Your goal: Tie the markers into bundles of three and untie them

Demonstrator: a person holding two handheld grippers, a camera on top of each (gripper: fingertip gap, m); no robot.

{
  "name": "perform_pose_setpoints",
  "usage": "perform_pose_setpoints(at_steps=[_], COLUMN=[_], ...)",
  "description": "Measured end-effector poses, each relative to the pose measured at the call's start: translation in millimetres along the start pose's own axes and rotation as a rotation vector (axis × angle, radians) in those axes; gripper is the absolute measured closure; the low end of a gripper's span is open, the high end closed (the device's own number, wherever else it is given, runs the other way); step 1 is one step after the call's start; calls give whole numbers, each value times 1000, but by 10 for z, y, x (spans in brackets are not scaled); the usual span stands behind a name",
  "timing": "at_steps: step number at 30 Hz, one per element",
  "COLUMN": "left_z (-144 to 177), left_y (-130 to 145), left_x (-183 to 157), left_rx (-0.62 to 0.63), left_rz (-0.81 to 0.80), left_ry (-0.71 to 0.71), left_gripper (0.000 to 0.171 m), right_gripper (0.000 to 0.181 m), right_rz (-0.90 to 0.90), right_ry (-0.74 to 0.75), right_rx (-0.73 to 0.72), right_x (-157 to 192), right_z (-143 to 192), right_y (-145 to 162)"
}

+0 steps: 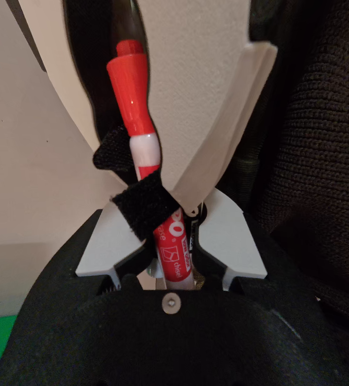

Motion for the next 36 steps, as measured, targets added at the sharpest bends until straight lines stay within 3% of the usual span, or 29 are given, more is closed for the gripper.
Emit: perform_pose_setpoints(at_steps=[9, 16, 25, 27, 36], left_z=[-21, -32, -42, -38, -66], left_y=[16, 1, -33, -22, -149], left_x=[-13, -29, -92, -54, 151], left_rx=[13, 14, 0, 0, -138], left_rz=[-3, -6, 16, 8, 64], left_ry=[5, 10, 58, 35, 28], left_gripper=[127, 127, 119, 126, 127], right_gripper=[165, 167, 178, 179, 178], right_rz=[1, 3, 102, 125, 86], right_ry=[-50, -49, -19, -18, 68], right_rx=[-22, -10, 27, 30, -84], right_x=[62, 74, 76, 97, -153], right_z=[26, 36, 63, 44, 188], right_y=[-50, -49, -56, -54, -324])
Point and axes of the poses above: each gripper's, where its closed fingertips meet, z back along the fingers, y out of its underside, x = y × z across the jaws, the point moved 2 cm from there along z, back along the fingers, and after that the axes turned 15 degrees about -x, right-handed, at the moved point
